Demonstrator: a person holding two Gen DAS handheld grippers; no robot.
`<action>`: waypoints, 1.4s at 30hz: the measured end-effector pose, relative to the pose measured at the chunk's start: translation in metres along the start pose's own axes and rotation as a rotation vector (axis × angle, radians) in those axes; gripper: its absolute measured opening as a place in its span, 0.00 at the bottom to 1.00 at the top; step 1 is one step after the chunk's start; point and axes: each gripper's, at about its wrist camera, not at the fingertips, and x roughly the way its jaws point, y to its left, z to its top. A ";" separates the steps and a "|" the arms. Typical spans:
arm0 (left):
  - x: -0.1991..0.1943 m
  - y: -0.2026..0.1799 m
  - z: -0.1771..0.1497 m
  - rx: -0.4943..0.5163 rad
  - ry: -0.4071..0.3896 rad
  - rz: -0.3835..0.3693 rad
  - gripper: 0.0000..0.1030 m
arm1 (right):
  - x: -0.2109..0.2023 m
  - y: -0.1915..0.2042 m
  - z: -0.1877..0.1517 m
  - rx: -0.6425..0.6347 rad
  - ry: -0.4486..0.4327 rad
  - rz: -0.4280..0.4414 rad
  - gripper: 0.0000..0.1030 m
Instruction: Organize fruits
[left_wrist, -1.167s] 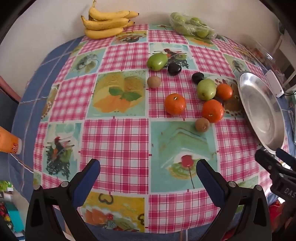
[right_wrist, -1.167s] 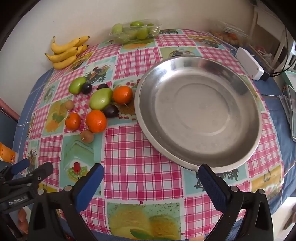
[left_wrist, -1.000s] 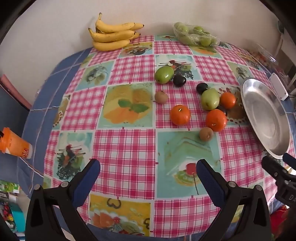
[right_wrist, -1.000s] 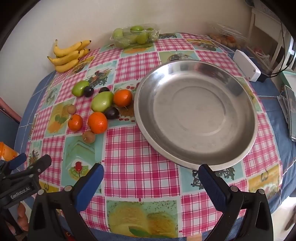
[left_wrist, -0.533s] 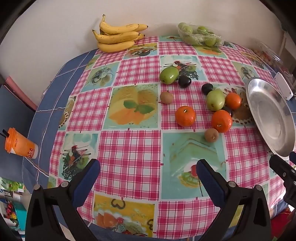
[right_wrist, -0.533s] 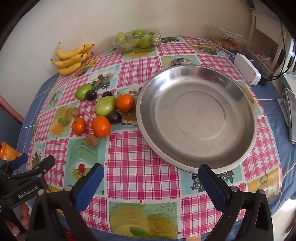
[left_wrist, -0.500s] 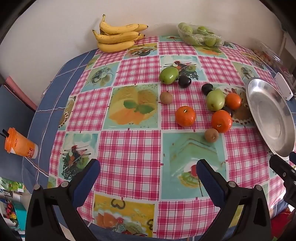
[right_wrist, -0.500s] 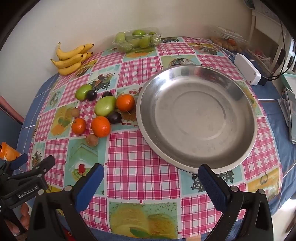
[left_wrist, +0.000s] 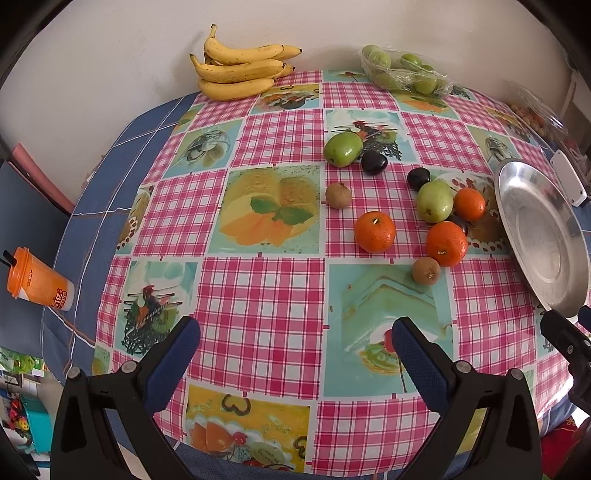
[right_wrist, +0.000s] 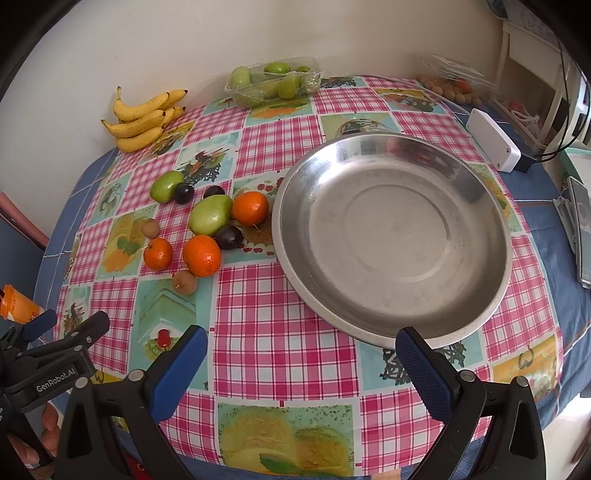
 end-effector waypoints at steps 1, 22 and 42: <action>0.001 -0.001 0.000 0.000 0.000 0.002 1.00 | 0.000 0.000 0.000 0.000 0.000 0.000 1.00; 0.007 -0.001 -0.002 -0.014 0.008 0.006 1.00 | 0.000 0.002 -0.001 0.001 0.000 -0.002 1.00; 0.007 -0.001 -0.002 -0.016 0.009 0.005 1.00 | 0.001 0.003 -0.001 0.000 0.000 -0.003 1.00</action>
